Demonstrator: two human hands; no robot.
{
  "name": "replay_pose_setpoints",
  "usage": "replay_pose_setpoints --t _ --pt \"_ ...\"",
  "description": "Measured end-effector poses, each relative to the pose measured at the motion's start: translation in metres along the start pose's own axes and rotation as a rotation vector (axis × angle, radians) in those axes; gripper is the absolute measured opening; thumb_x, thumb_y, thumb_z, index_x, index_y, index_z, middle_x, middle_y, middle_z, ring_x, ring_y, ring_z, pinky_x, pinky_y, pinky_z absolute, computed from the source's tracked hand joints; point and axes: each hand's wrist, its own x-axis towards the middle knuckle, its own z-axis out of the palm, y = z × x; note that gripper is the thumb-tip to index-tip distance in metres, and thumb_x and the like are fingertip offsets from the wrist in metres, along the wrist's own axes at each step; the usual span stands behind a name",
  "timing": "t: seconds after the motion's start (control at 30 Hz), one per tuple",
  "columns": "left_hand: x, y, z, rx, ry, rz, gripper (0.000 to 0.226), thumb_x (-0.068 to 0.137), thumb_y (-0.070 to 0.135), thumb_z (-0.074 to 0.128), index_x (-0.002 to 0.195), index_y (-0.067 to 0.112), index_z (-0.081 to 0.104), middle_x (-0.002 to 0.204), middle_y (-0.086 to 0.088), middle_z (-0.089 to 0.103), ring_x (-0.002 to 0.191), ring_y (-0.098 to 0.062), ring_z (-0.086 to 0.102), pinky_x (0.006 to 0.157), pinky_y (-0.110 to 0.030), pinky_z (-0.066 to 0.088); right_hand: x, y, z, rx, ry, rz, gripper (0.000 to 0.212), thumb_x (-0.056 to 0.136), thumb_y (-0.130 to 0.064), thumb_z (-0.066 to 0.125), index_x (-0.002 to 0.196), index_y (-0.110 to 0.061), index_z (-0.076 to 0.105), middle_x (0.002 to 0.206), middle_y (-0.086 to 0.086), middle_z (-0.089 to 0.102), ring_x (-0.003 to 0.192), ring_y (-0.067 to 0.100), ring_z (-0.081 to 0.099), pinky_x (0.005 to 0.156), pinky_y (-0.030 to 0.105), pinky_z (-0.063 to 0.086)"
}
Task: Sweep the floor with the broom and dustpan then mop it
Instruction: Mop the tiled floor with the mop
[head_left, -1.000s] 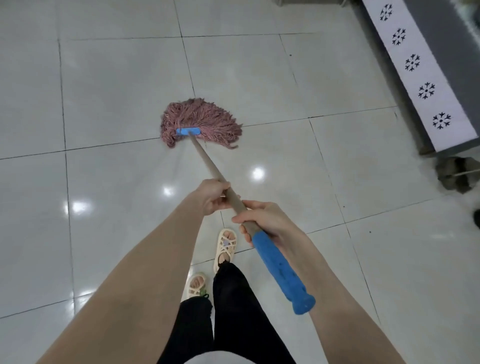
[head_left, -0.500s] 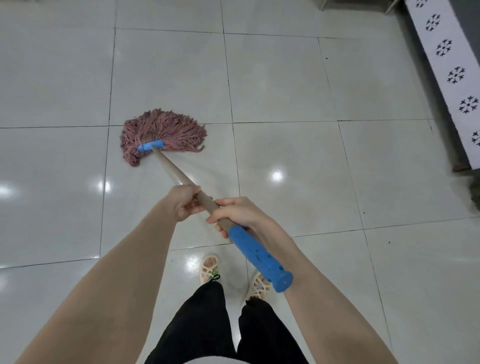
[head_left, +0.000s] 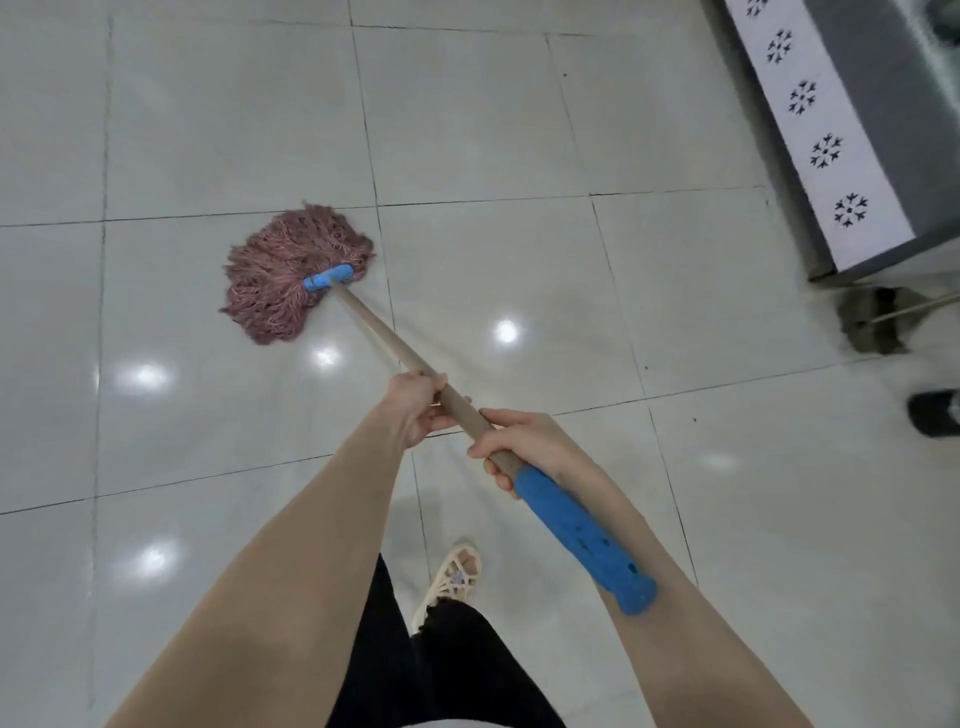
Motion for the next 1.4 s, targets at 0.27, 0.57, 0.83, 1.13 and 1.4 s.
replay_pose_setpoints --t 0.27,0.57,0.83,1.13,1.4 --pt "-0.019 -0.095 0.146 0.318 -0.203 -0.076 0.014 0.098 0.006 0.046 0.110 0.000 0.048 0.087 -0.013 0.055 0.069 -0.025 0.066 0.053 -0.036 0.056 -0.071 0.099 -0.105 0.341 0.203 0.037 0.034 0.080 0.002 0.066 0.107 -0.020 0.063 0.058 0.010 0.054 0.037 0.014 0.046 0.037 0.019 0.038" --pt "-0.011 -0.116 0.234 0.599 -0.355 -0.129 0.022 0.098 0.009 0.047 0.116 -0.003 0.048 0.099 -0.020 0.058 0.066 -0.024 0.065 0.044 -0.029 0.054 -0.083 0.121 -0.142 0.739 0.373 -0.021 0.025 0.079 0.004 0.065 0.102 -0.006 0.066 0.057 0.011 0.050 0.036 0.016 0.045 0.037 0.017 0.038" --pt "0.034 -0.065 0.269 0.620 -0.380 -0.147 0.019 0.099 0.011 0.047 0.113 -0.002 0.050 0.085 -0.015 0.058 0.068 -0.023 0.065 0.053 -0.033 0.058 -0.047 0.064 -0.175 0.807 0.393 -0.015 0.034 0.078 0.005 0.066 0.111 -0.005 0.065 0.064 0.012 0.051 0.037 0.014 0.049 0.037 0.017 0.039" --pt "0.112 0.078 0.341 0.620 -0.384 -0.127 0.015 0.100 0.011 0.045 0.109 0.000 0.048 0.083 -0.017 0.057 0.067 -0.023 0.062 0.045 -0.028 0.056 0.034 -0.083 -0.238 0.854 0.418 -0.055 0.033 0.078 0.008 0.065 0.111 0.007 0.062 0.062 0.013 0.048 0.034 0.014 0.046 0.035 0.017 0.038" --pt "0.166 0.169 0.401 0.656 -0.400 -0.143 0.015 0.100 0.011 0.044 0.109 -0.001 0.048 0.087 -0.016 0.055 0.068 -0.023 0.061 0.046 -0.027 0.056 0.082 -0.177 -0.293 0.846 0.405 -0.081 0.033 0.079 0.006 0.065 0.113 0.007 0.062 0.061 0.013 0.050 0.035 0.015 0.047 0.036 0.017 0.038"
